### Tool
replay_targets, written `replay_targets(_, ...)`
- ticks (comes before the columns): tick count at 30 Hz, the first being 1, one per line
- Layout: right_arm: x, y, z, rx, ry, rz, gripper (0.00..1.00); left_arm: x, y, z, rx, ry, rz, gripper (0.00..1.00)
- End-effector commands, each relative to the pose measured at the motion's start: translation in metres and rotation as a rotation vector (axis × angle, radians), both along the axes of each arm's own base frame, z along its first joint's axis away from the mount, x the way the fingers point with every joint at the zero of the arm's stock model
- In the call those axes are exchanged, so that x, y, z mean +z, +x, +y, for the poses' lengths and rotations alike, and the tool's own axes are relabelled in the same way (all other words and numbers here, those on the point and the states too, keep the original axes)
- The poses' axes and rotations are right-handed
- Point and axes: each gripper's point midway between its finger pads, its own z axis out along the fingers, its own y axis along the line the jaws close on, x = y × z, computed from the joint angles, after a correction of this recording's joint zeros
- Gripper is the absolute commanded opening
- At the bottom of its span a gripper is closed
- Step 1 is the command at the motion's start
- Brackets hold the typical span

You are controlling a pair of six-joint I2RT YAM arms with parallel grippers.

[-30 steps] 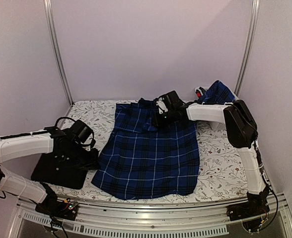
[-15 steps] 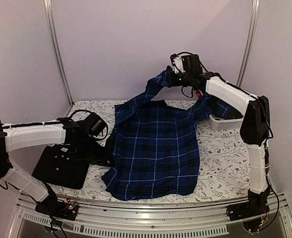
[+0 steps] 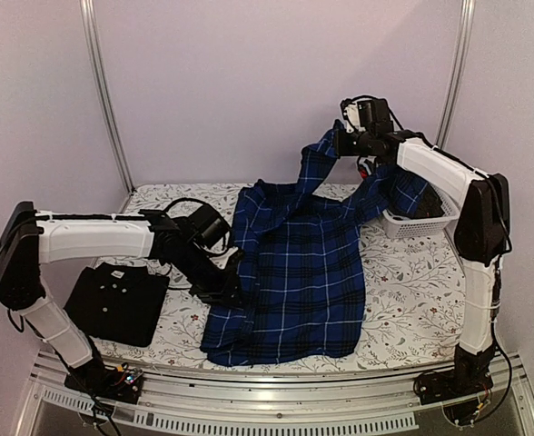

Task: Fold and stack the long sleeve shirts
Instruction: Fold the flattened shirt at the center of the board, then fold the sleeve of the 1/3-folded shirt.

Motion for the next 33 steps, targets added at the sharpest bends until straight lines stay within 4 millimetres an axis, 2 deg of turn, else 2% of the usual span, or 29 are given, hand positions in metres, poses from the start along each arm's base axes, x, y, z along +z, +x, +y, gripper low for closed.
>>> replay_targets(1,0.034,-0.01,-0.009,-0.01,0.02,-0.06,0.0,0.011,0.003,-0.006,0.009,-0.008,-0.04,0.36)
replay_targets(5,0.034,-0.013,-0.008,0.004,0.023,-0.056,0.0,0.018,0.008,0.011,0.068,0.048,-0.09,0.41)
replay_targets(7,0.033,-0.015,-0.005,0.02,0.029,-0.05,0.0,0.015,0.0,0.015,0.066,0.045,-0.069,0.42)
replay_targets(12,0.03,-0.02,0.003,0.07,0.055,-0.028,0.0,-0.002,-0.012,0.01,0.058,0.04,-0.032,0.42)
replay_targets(15,0.031,-0.026,0.004,0.084,0.059,-0.023,0.0,-0.001,0.0,0.009,0.085,0.044,-0.073,0.41)
replay_targets(20,0.029,-0.042,-0.008,0.056,0.05,-0.013,0.0,0.015,0.062,0.012,0.23,-0.013,-0.164,0.41)
replay_targets(24,0.046,-0.065,-0.018,0.046,0.079,-0.035,0.0,0.022,0.11,0.009,0.291,-0.065,-0.223,0.41)
replay_targets(26,0.046,-0.072,-0.023,0.038,0.081,-0.035,0.0,0.026,0.132,0.007,0.304,-0.07,-0.248,0.41)
replay_targets(29,0.033,-0.081,-0.018,0.075,0.091,0.005,0.0,0.027,0.168,0.007,0.333,-0.076,-0.297,0.4)
replay_targets(33,0.0,-0.095,-0.006,0.105,0.1,0.091,0.0,0.029,0.224,0.012,0.405,-0.092,-0.37,0.38)
